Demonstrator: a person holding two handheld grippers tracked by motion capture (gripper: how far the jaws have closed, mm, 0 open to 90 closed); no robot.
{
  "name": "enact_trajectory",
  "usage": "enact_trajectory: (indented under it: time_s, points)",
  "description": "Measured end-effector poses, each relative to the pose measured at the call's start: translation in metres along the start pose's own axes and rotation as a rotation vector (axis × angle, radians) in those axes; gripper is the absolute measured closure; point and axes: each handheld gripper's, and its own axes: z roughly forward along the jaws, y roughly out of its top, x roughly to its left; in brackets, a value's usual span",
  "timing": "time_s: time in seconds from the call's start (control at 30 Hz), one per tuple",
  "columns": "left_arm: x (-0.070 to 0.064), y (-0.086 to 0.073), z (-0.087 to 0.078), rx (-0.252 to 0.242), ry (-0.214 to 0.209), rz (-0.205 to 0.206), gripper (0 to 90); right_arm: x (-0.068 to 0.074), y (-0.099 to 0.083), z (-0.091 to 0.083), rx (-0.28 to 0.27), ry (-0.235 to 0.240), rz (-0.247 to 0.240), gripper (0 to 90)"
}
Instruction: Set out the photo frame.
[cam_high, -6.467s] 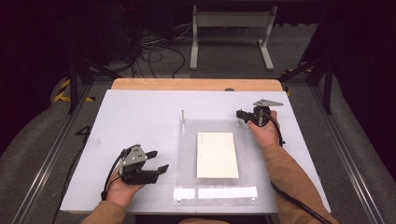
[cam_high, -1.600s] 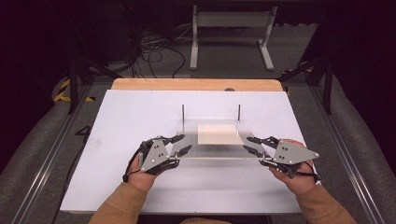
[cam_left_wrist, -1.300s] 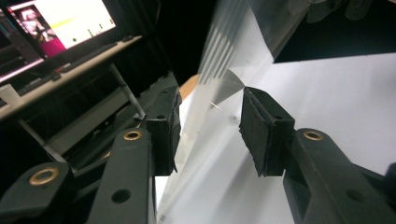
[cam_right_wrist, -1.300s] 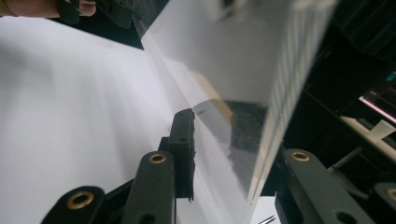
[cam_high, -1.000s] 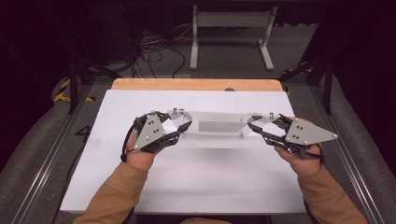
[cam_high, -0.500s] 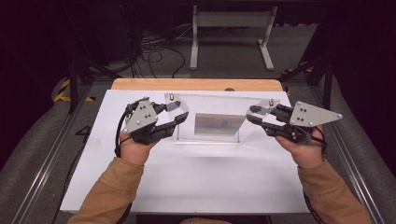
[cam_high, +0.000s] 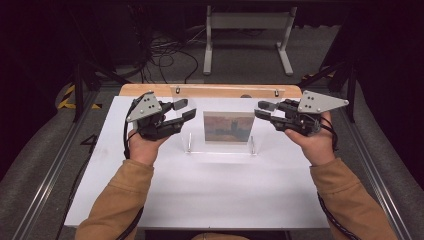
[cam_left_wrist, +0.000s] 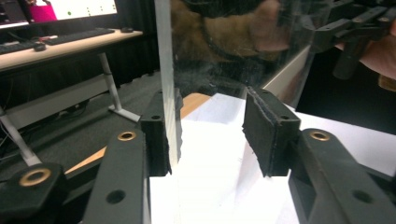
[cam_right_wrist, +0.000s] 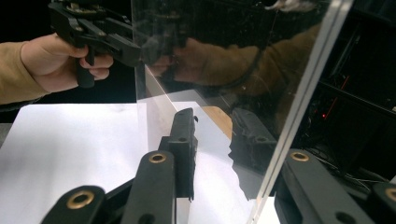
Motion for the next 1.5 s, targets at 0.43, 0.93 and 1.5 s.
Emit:
enact_trajectory:
  time_s: [0.43,0.93,1.5]
  points:
    - [0.014,-0.006,0.017,-0.016,0.057,-0.049,40.4,-0.012,-0.009,0.01,0.003,-0.1,0.005,49.1]
    - [0.026,-0.02,0.034,0.011,0.067,-0.112,30.6,-0.026,-0.028,0.019,-0.007,-0.133,0.164,31.3]
    - [0.016,-0.028,-0.003,0.072,0.129,-0.108,17.4,-0.02,-0.035,-0.017,0.029,-0.23,0.155,27.7]
